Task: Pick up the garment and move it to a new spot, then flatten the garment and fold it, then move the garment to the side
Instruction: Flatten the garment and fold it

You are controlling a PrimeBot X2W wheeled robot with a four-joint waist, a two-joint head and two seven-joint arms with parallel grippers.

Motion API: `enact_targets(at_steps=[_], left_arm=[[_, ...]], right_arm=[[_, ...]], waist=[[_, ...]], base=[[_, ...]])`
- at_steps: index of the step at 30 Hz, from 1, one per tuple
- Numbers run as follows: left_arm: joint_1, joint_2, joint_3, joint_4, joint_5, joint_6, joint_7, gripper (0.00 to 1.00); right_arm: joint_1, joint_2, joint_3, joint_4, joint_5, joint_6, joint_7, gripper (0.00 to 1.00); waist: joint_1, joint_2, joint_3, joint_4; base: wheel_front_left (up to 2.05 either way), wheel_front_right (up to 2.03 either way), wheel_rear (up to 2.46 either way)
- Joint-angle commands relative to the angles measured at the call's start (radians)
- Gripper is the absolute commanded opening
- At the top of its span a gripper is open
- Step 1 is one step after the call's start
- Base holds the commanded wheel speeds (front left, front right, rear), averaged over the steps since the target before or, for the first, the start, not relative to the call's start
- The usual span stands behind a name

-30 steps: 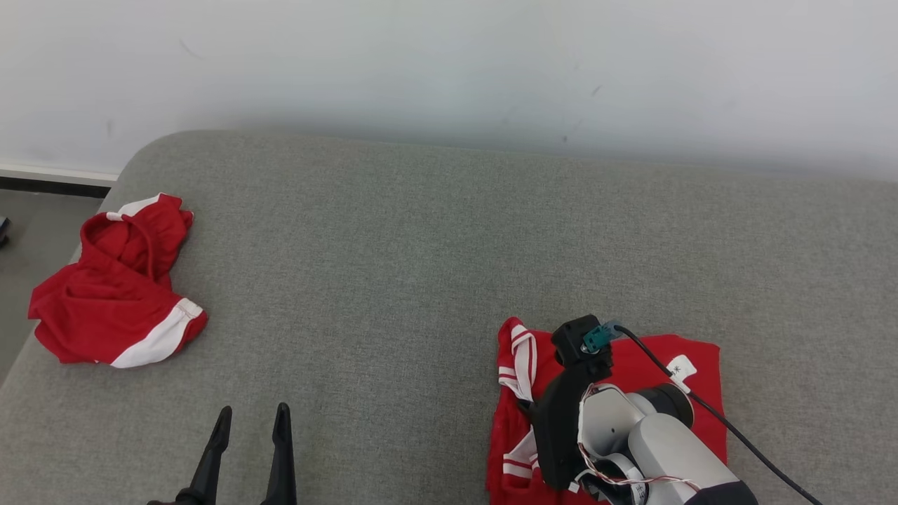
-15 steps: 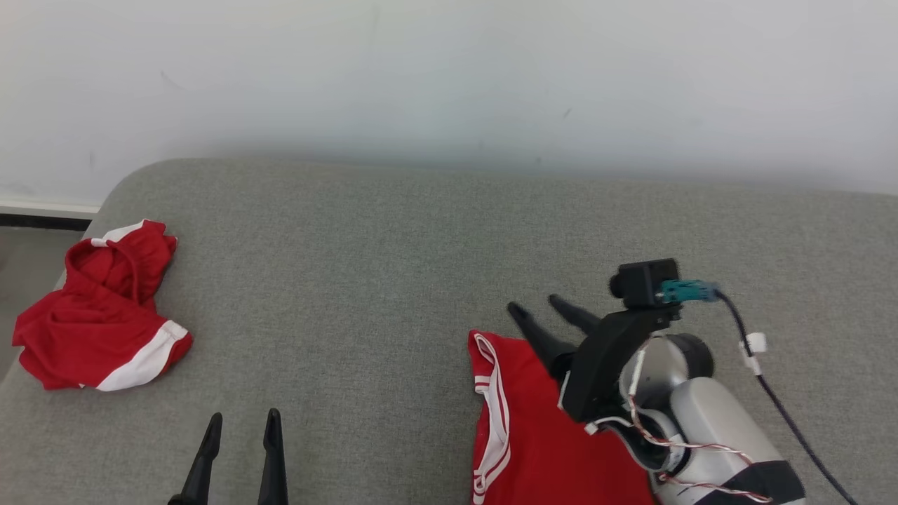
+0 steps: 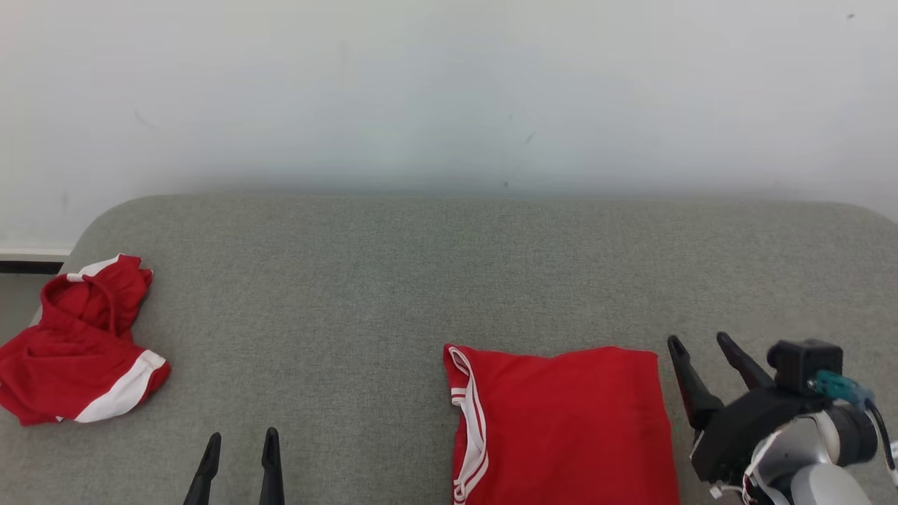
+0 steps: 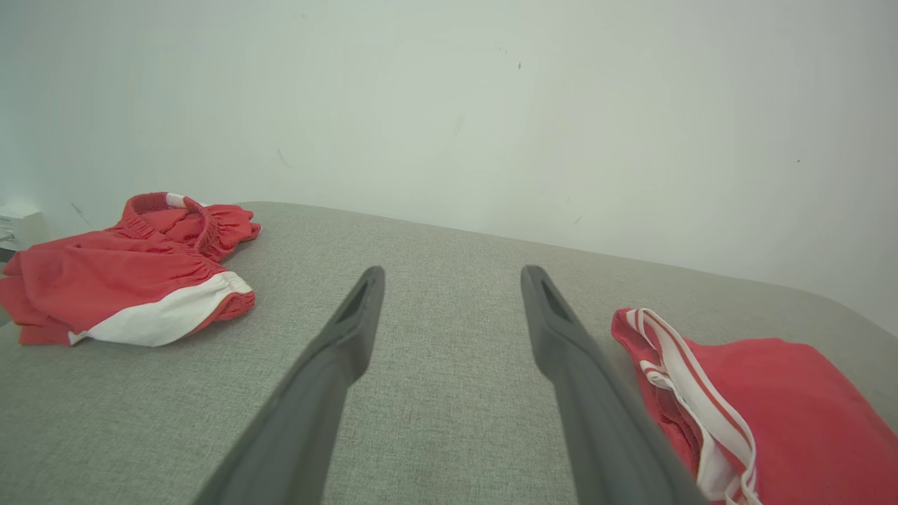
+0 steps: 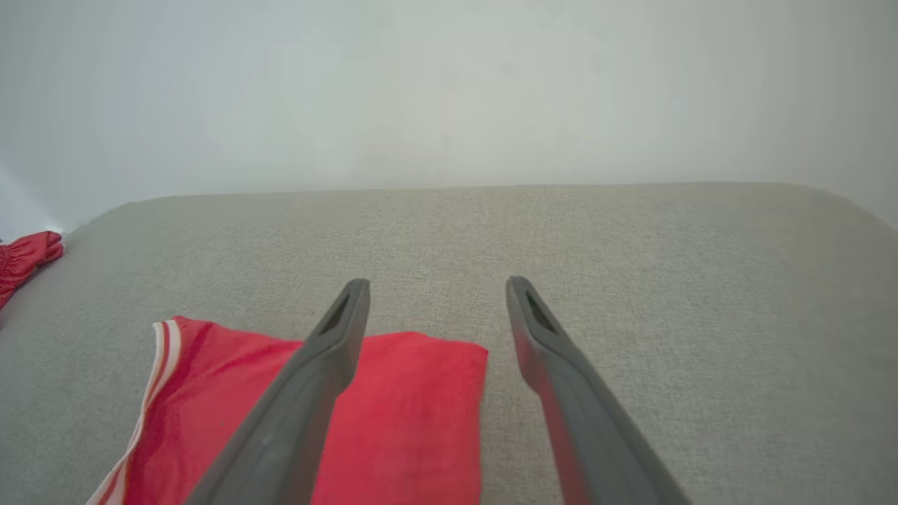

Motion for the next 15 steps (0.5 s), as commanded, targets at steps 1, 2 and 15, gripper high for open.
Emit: enact_targets(at_steps=[1,2,15], left_arm=[[0.009,0.000,0.002,0.004,-0.004,-0.001,-0.003,1.00],[0.012,0.000,0.005,0.005,-0.003,-0.001,-0.003,1.00],[0.045,0.000,0.043,0.057,0.018,-0.010,-0.003,1.00]], right_arm=[[0.026,-0.007,-0.005,-0.006,-0.008,-0.002,-0.017,1.00],[0.047,-0.006,-0.016,-0.012,-0.015,-0.002,-0.036,1.00],[0.252,0.015,-0.054,-0.022,-0.056,-0.002,-0.219,1.00]], waist=[[0.0001,-0.0001,-0.006,-0.007],[0.0001,-0.0001,-0.009,-0.012],[0.0001,-0.0001,-0.061,-0.059]], base=[[0.00,0.00,0.00],[0.00,0.00,0.00],[0.00,0.00,0.00]])
